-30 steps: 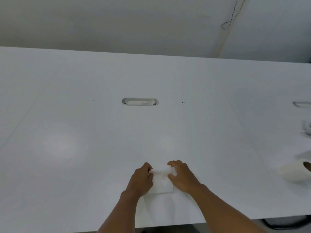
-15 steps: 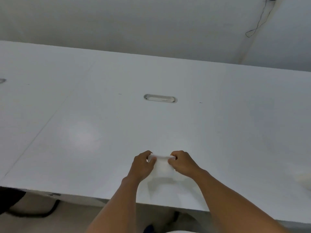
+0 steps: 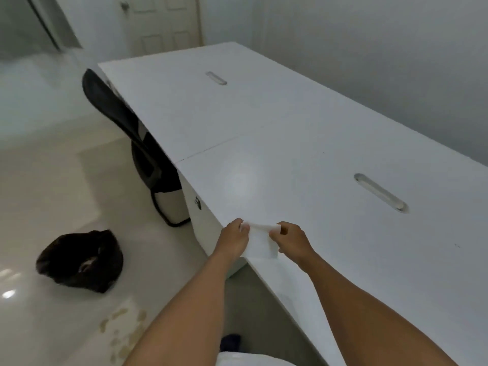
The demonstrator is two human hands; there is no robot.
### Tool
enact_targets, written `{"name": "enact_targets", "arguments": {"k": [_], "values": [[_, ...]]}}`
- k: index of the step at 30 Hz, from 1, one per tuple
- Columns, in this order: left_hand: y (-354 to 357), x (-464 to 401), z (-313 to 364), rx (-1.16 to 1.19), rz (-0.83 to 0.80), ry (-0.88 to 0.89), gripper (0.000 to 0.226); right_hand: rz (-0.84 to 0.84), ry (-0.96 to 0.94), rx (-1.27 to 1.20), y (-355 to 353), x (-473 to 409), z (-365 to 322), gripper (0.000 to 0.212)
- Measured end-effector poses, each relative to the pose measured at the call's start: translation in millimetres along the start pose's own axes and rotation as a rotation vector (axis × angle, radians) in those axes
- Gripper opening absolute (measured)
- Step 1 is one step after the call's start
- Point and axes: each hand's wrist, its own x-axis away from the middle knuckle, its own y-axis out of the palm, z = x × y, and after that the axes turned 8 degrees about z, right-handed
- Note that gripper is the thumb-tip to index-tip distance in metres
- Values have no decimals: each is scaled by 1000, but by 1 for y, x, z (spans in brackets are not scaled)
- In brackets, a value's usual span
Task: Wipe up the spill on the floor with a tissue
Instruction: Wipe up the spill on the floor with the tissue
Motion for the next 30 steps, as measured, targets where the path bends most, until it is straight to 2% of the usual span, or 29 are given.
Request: {"name": "enact_targets", "arguments": {"k": [4,8,12,16,24,27,30], "values": [[-42,50,-37,136,228,-202,30,-170,-11,-98,45,18,-18,28],[-82,116,-85,186,421,-392,33,-372,-126,-47,111,59,-32,33],[-116,180,-132,210,558,-538,32,-669,-127,-51,167,113,-33,37],[-148,232,-170,268,682,-636,30,-790,-108,-35,209,153,-31,42],[-198,263,-231,322,767,-568,30,-835,-135,-108,284,194,-64,69],[-226,258,-258,313,709,-512,25,-874,-132,-69,314,208,-80,58],[-251,251,-289,269,674,-465,21,-819,-130,-39,347,220,-90,42]]}}
